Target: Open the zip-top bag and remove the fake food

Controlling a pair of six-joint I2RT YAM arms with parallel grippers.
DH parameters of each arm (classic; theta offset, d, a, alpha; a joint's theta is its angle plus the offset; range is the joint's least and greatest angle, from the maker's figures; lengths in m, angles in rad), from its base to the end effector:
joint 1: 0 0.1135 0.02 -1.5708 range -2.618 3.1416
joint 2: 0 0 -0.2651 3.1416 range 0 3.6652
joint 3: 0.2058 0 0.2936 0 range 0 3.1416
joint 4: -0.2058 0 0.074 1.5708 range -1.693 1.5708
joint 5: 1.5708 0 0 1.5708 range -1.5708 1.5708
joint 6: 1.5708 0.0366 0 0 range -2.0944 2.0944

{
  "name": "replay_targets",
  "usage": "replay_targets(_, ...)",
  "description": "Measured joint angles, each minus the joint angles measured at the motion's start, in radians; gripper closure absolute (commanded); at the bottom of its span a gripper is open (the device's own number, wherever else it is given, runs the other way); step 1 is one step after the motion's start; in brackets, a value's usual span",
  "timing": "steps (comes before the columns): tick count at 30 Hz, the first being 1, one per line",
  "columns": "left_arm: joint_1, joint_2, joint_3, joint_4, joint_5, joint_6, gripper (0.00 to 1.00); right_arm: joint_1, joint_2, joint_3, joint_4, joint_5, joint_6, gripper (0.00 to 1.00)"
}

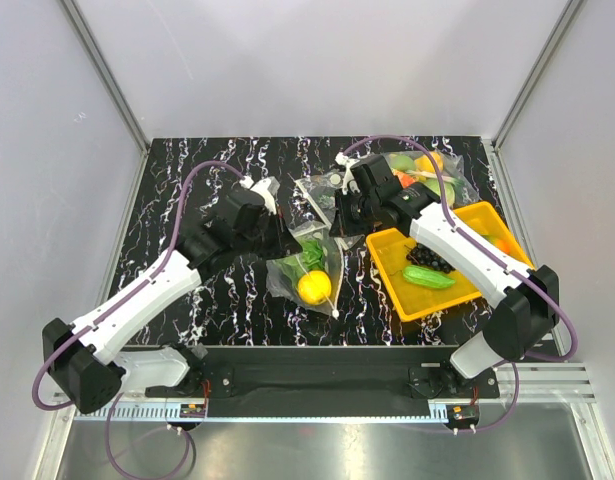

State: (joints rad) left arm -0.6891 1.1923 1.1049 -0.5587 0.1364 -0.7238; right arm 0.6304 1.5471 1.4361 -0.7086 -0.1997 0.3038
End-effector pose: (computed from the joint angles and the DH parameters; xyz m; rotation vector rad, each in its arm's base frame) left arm 0.2296 -0.1956 0.3281 0.0396 2.3726 -0.8905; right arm 0.3035 0.2304 0.3260 -0.4992 2.4279 0.6613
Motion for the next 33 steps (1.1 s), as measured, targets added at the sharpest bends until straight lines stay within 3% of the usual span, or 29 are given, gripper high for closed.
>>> replay_targets(11,-0.001,0.0,0.032,-0.051,0.018,0.047,1.0,-0.029,0.0,0.0,-0.003,-0.004,0.0,0.99)
replay_targets(14,-0.001,0.023,0.034,-0.034,0.033,0.065,1.0,-0.041,0.001,0.004,-0.005,-0.008,-0.008,0.79)
replay_targets(15,-0.001,0.037,0.034,-0.031,0.04,0.071,1.0,-0.047,0.002,0.008,-0.01,-0.002,-0.014,0.62)
replay_targets(17,-0.001,0.073,0.034,-0.032,0.056,0.079,1.0,-0.071,0.003,0.014,-0.023,0.008,-0.036,0.48)
replay_targets(18,-0.001,0.087,0.034,-0.031,0.061,0.082,1.0,-0.086,0.003,0.015,-0.024,0.009,-0.037,0.46)
replay_targets(26,0.0,0.244,0.138,-0.018,0.107,0.114,1.0,-0.109,-0.111,-0.014,-0.045,-0.029,-0.06,0.44)
replay_targets(33,0.005,0.264,0.153,-0.007,0.138,0.122,1.0,-0.098,-0.237,-0.13,-0.028,-0.142,-0.062,0.48)
